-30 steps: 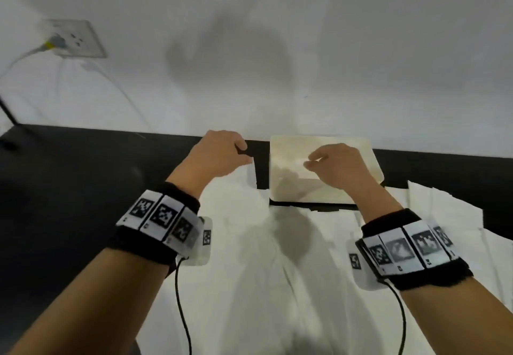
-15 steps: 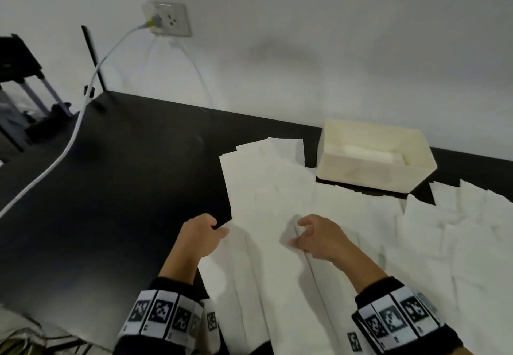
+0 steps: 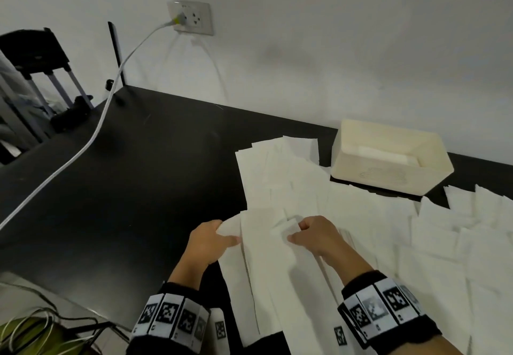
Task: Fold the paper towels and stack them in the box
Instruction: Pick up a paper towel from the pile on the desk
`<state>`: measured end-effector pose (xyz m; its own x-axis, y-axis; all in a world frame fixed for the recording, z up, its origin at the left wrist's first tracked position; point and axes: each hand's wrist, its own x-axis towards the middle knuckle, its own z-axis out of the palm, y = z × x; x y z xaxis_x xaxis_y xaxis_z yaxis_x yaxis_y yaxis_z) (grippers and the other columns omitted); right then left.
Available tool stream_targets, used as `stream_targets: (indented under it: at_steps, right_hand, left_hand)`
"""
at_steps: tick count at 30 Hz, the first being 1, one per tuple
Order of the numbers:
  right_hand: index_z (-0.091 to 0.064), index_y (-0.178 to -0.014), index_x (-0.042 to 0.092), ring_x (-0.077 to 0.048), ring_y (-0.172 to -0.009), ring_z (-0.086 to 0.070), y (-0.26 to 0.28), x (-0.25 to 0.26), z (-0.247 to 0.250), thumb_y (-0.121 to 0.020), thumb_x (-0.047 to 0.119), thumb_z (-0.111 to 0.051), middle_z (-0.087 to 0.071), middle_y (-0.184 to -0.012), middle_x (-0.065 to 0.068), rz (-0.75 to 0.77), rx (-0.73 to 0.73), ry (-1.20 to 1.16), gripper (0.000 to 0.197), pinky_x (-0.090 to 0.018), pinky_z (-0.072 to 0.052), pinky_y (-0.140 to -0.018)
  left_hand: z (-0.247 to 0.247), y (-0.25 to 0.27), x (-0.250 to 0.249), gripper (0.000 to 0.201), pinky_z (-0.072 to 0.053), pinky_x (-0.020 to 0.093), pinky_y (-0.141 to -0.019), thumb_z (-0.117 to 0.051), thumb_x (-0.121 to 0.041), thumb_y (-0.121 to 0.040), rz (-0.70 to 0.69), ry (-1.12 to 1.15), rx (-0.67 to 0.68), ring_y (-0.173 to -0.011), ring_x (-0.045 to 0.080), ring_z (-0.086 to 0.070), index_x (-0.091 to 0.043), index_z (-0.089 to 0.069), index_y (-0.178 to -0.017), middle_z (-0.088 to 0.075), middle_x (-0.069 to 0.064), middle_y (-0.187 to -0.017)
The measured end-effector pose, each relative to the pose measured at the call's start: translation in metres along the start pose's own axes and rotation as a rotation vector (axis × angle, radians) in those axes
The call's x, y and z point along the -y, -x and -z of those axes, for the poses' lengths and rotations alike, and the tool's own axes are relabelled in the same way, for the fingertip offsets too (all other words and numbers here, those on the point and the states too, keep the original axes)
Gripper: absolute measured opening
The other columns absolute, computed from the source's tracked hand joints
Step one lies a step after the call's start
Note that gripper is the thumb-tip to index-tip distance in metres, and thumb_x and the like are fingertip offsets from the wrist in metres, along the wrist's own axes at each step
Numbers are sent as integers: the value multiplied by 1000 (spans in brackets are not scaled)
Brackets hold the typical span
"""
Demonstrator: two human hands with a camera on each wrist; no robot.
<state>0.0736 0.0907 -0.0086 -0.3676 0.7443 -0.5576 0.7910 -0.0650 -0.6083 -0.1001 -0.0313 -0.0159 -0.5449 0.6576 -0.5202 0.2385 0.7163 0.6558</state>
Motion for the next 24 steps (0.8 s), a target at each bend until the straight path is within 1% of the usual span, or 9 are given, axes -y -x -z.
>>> stream_targets:
  at_steps: [2,4,6,9,11,15,19,21,24]
  right_hand:
    - [-64,-88,5,-17,-74,-53,-2,-1,1,-83,19,-67,-57,-78,-2,2,-45,-83,15,-27,-42,-67]
    - [-58,-83,12,-16,-75,-53,-5,-2,2,-83,24,-68,-57,-82,1,-3,-62,-201,15,-25,-41,-65]
    - [-56,-82,12,-14,-74,-51,-7,-2,1,-85,26,-67,-56,-87,2,-14,-50,-305,18,-24,-39,-61]
    - [-52,-82,13,-10,-68,-46,-10,-2,-1,-86,27,-65,-54,-89,2,-18,-57,-385,20,-23,-36,-57]
    - [-51,-82,15,-11,-70,-46,-13,-1,-3,-87,25,-64,-53,-90,0,-9,-96,-443,18,-22,-36,-58]
    - [-52,-101,13,-18,-86,-49,-18,3,-9,-90,28,-61,-52,-88,3,-52,-201,-567,20,-28,-39,-74]
    - [-49,-100,15,-18,-89,-48,-20,7,-22,-91,28,-59,-49,-81,8,-82,-202,-624,19,-30,-38,-78]
    - [-52,-100,14,-16,-87,-50,-20,6,-29,-90,27,-60,-54,-85,5,-55,-191,-581,18,-28,-39,-76]
    - [-54,-95,15,-12,-78,-53,-20,3,-25,-85,26,-67,-58,-89,2,36,-239,-439,20,-20,-39,-62]
  left_hand:
    - [1,4,-1,22,-47,23,-66,-71,-19,-81,-2,256,-1,-86,14,-60,-18,-59,-100,-63,0,-98]
    - [1,8,-2,23,-51,30,-78,-70,-17,-82,5,472,54,-94,19,-64,-19,-63,-104,-68,3,-105]
    - [-2,11,-6,26,-52,32,-81,-66,-16,-86,-6,606,118,-99,20,-64,-18,-63,-111,-69,4,-108]
    - [-9,11,-12,34,-49,25,-76,-64,-14,-86,-43,619,155,-99,15,-62,-17,-59,-119,-67,1,-111]
    - [-13,11,-15,38,-46,23,-79,-66,-11,-85,-51,583,153,-98,12,-59,-17,-56,-122,-64,-3,-111]
    - [-18,6,-18,45,-42,30,-88,-69,-10,-83,-32,572,148,-102,16,-56,-16,-55,-125,-63,-3,-108]
    - [-24,3,-19,43,-44,30,-86,-71,-7,-80,-15,557,134,-97,15,-56,-16,-57,-120,-62,-4,-102]
    - [-29,3,-20,42,-45,32,-84,-71,-5,-79,2,562,113,-97,18,-57,-15,-57,-117,-62,0,-105]
    - [-31,2,-17,38,-47,33,-81,-71,0,-79,12,607,95,-93,19,-60,-13,-60,-113,-65,5,-109]
